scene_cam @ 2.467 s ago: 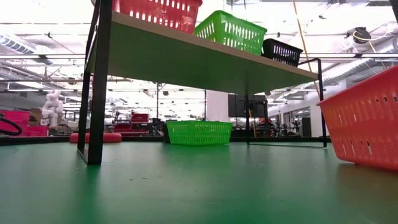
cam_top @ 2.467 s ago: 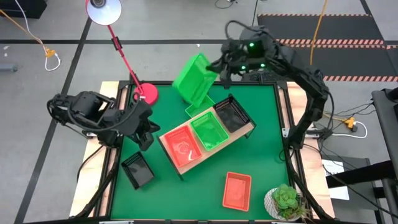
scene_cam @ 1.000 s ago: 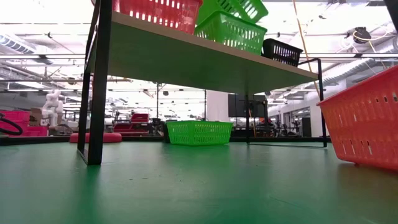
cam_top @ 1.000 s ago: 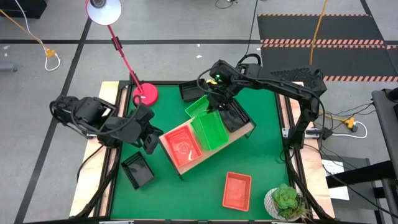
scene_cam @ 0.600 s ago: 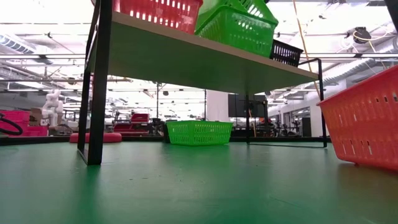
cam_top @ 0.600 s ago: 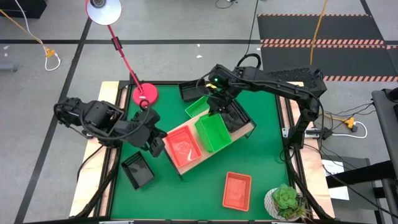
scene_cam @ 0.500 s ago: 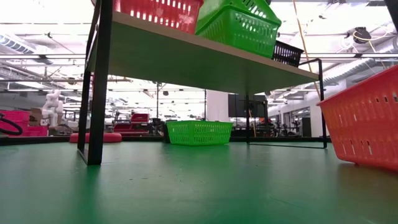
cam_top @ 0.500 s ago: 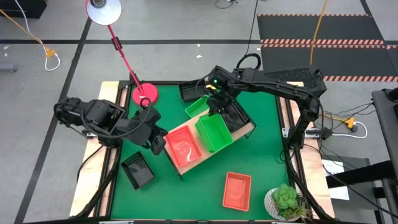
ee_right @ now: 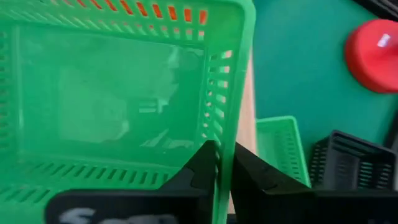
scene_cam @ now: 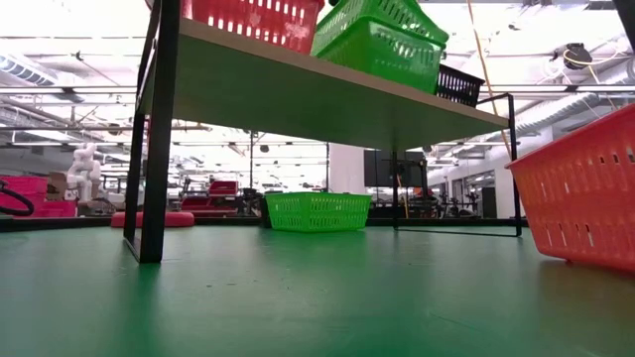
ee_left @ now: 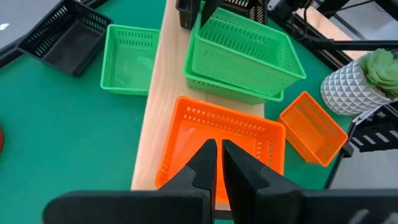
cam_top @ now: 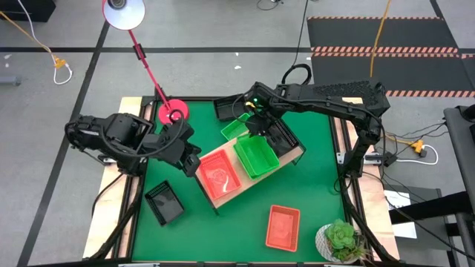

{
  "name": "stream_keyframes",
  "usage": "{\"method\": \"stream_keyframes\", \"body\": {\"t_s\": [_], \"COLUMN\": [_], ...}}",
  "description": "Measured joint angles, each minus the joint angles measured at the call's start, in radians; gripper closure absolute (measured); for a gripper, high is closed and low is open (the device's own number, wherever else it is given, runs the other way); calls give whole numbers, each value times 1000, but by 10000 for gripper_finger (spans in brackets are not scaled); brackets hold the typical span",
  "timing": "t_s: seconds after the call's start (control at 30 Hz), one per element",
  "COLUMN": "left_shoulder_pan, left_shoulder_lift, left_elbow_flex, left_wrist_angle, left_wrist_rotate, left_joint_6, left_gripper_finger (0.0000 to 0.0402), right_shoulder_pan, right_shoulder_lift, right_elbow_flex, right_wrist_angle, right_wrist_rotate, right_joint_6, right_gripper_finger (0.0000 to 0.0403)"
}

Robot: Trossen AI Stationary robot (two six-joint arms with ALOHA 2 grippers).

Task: Stack baskets on shelf by color
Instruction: Stack the right green bin on top of the green bin on the shelf

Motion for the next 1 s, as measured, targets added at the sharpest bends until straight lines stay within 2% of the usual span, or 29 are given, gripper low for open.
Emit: {"method": "stream_keyframes", "body": {"t_s": [0.33, 0.53, 0.63, 0.8, 0.9, 1.0], "left_shoulder_pan": [4, 4, 4, 4, 11, 38], "left_shoulder_lift": [0, 0, 0, 0, 0, 0], "left_elbow_flex": [0, 0, 0, 0, 0, 0], "left_wrist_angle": [-2, -2, -2, -8, -10, -10], "left_wrist_rotate": [0, 1, 1, -1, -23, -34], "left_joint_6": [7, -12, -11, 11, 48, 101], "left_gripper_finger": [376, 376, 376, 376, 376, 376], "right_shoulder_pan": [19, 50, 62, 102, 154, 194], "right_shoulder_lift": [-5, -58, -109, -218, -270, -308], "right_elbow_flex": [0, 0, 0, -1, -46, -126], "right_wrist_angle": [21, 23, 20, -55, -73, -45], "right_wrist_rotate": [5, 4, 4, 8, 106, 192], "right_joint_6": [12, 111, 253, 596, 724, 730], "right_gripper_finger": [278, 248, 246, 265, 287, 315]}}
